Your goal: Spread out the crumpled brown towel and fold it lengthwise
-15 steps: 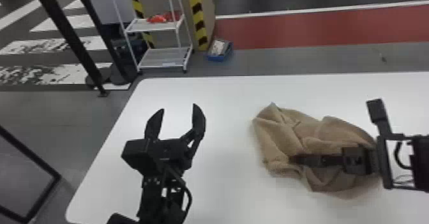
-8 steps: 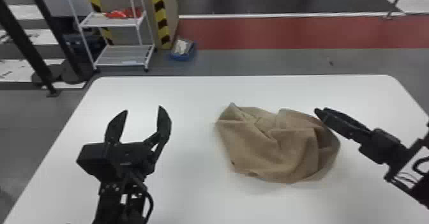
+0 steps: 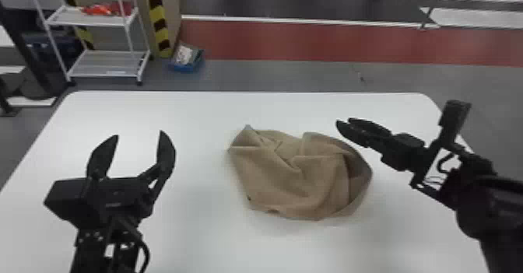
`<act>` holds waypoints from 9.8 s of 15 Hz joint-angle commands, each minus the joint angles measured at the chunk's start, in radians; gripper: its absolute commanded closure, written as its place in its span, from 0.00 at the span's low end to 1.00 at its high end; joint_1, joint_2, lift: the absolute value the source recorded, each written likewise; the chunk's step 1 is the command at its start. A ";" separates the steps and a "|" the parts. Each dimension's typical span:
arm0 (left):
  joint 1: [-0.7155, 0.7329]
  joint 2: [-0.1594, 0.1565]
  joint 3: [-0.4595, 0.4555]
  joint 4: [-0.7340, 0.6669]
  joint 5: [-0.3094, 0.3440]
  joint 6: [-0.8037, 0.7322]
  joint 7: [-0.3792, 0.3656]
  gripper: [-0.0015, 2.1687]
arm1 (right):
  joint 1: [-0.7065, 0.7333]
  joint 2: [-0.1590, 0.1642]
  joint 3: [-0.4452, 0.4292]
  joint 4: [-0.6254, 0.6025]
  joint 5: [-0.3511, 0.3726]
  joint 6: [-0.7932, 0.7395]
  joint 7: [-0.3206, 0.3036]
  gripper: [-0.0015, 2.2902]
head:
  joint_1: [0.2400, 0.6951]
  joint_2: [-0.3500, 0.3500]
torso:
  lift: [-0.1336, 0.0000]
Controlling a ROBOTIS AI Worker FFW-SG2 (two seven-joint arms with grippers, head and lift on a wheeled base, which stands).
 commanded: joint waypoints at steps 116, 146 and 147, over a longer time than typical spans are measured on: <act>-0.182 -0.015 -0.140 -0.394 -0.205 1.063 -0.164 0.74 | 0.255 0.067 -0.149 -0.164 0.037 -0.439 -0.689 0.83 | 0.99 0.08 | 0.07; -0.180 -0.041 -0.061 -0.036 -0.136 0.885 -0.180 0.28 | 0.256 -0.016 -0.181 -0.015 0.014 -0.504 -0.745 0.83 | 1.00 0.00 | 0.07; -0.179 -0.041 -0.060 -0.036 -0.139 0.885 -0.177 0.34 | 0.256 -0.014 -0.179 -0.015 0.014 -0.504 -0.743 0.83 | 1.00 0.00 | 0.07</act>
